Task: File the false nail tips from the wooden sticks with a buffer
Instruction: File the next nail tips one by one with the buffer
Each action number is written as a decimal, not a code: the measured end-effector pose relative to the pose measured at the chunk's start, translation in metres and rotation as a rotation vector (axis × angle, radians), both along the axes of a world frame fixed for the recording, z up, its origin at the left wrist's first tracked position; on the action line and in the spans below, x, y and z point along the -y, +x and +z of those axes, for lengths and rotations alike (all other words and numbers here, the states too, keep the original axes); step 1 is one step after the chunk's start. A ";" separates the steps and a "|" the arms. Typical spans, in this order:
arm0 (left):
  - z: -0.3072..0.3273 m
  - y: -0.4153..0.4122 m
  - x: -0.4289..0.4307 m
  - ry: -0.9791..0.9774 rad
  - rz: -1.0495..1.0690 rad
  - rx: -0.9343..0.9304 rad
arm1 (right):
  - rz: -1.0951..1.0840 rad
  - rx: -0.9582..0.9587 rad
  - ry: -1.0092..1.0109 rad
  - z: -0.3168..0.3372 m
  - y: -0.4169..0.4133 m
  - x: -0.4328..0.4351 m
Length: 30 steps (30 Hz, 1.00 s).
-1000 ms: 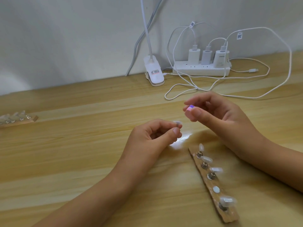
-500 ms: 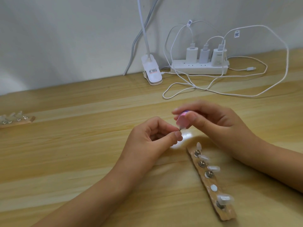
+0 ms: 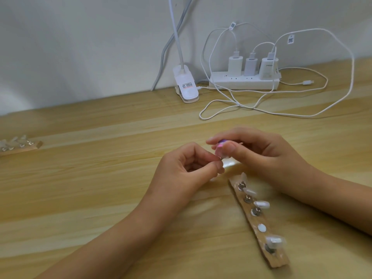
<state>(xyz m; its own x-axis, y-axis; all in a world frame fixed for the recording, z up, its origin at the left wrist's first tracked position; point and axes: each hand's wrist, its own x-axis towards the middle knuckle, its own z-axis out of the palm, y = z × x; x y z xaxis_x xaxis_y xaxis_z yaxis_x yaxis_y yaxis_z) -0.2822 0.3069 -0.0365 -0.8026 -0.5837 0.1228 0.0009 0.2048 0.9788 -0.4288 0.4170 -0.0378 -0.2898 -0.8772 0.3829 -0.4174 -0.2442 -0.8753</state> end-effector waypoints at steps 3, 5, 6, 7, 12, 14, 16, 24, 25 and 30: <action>0.000 0.000 0.000 -0.011 0.001 0.004 | -0.007 -0.053 0.006 0.000 0.000 0.001; 0.001 0.000 -0.001 -0.025 0.001 0.006 | 0.011 -0.042 0.051 -0.001 -0.001 0.002; 0.001 0.000 -0.001 -0.024 0.001 0.002 | 0.009 -0.047 0.046 -0.001 -0.001 0.001; 0.001 0.000 -0.001 -0.025 0.002 0.000 | 0.003 -0.063 0.030 -0.002 -0.001 0.001; 0.001 0.000 -0.001 -0.014 -0.004 -0.002 | 0.010 -0.085 0.045 -0.002 0.000 0.001; 0.001 0.000 -0.001 0.001 -0.005 -0.006 | -0.012 -0.146 0.000 -0.002 0.000 0.000; 0.001 0.001 0.000 0.005 -0.007 -0.004 | -0.013 -0.129 0.020 -0.001 0.000 0.000; -0.001 0.001 0.002 0.021 0.003 -0.013 | -0.020 -0.005 0.061 0.002 0.000 0.000; -0.001 0.001 0.001 0.025 0.004 -0.016 | -0.037 -0.012 0.027 0.001 -0.001 -0.001; 0.000 0.001 0.001 0.026 0.001 -0.021 | -0.056 -0.018 0.008 0.001 -0.001 -0.001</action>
